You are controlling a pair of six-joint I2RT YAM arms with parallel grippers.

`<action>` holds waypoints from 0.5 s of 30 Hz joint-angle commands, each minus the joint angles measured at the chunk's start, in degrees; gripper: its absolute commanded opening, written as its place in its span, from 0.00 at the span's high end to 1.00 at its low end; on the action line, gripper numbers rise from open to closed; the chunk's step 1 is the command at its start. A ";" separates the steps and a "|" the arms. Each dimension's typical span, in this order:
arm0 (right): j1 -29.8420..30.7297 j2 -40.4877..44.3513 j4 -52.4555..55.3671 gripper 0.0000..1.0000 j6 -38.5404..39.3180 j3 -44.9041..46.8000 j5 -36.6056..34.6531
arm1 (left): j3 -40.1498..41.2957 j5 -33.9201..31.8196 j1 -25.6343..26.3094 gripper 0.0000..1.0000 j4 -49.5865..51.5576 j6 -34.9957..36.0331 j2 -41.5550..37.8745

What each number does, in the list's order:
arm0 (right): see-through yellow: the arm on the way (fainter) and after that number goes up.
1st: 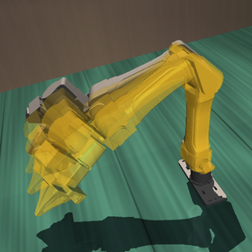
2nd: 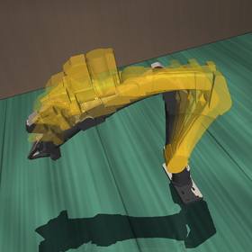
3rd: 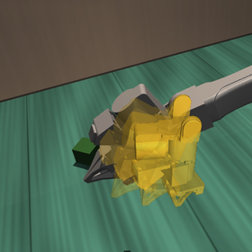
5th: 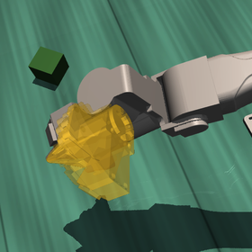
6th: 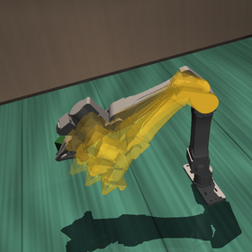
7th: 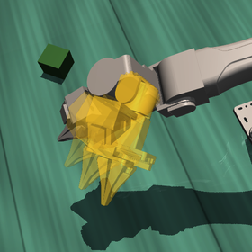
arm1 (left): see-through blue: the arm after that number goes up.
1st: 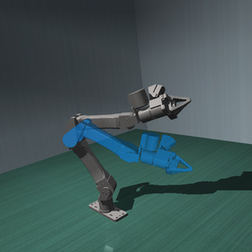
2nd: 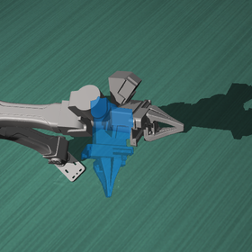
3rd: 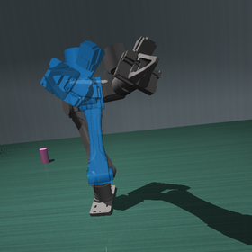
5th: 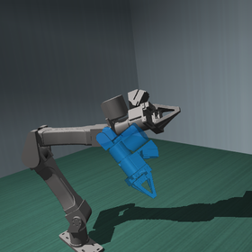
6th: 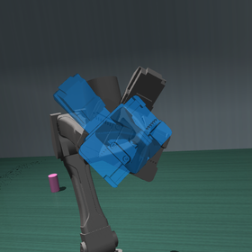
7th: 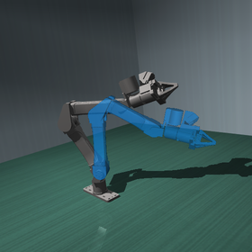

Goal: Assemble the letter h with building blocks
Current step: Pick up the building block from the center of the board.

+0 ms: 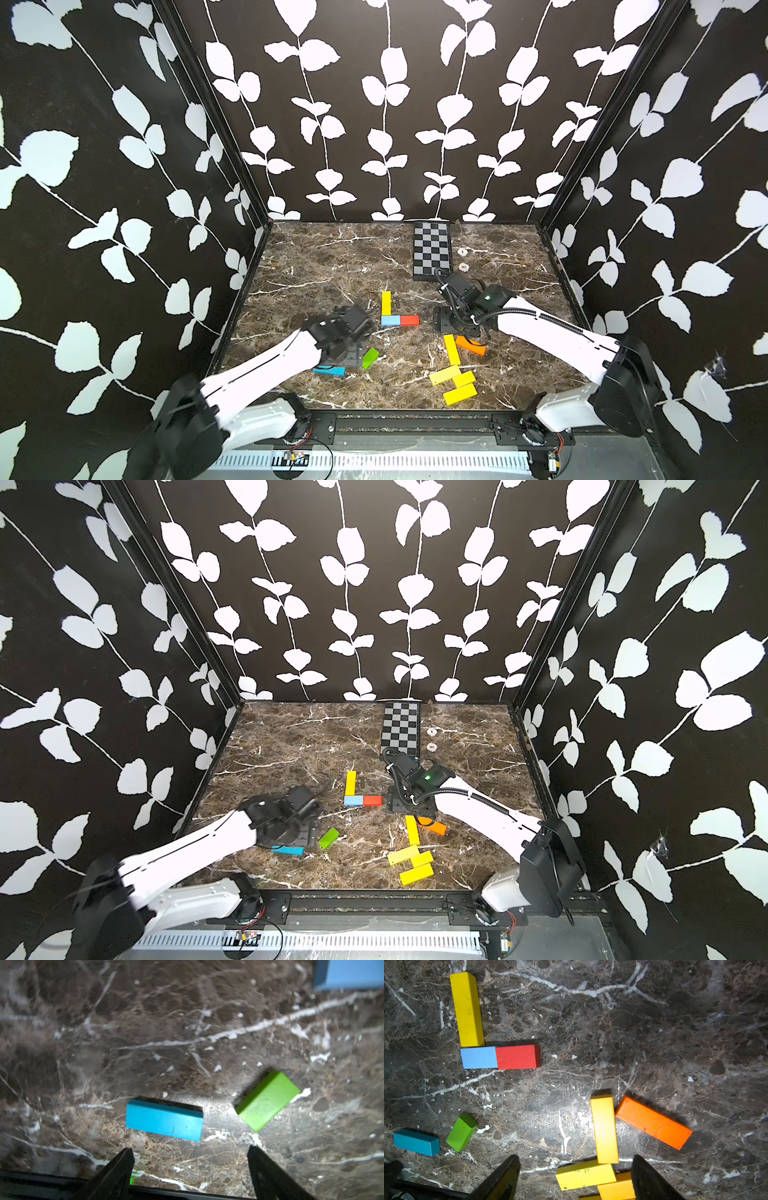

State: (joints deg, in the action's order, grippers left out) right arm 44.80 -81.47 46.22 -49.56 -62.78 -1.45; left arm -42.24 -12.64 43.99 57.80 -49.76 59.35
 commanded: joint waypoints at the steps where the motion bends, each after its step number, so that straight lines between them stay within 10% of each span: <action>1: 0.14 0.04 0.78 0.18 1.31 0.62 0.12 | 3.92 4.46 -4.87 0.12 3.72 -10.89 -4.68; 15: 0.14 0.28 -0.86 0.18 2.31 2.47 0.99 | 7.87 8.89 -9.71 0.19 -7.40 -25.34 7.48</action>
State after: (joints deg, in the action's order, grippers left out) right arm 44.80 -81.69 45.28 -47.75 -60.80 -0.34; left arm -33.52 -3.25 34.76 53.36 -72.40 64.86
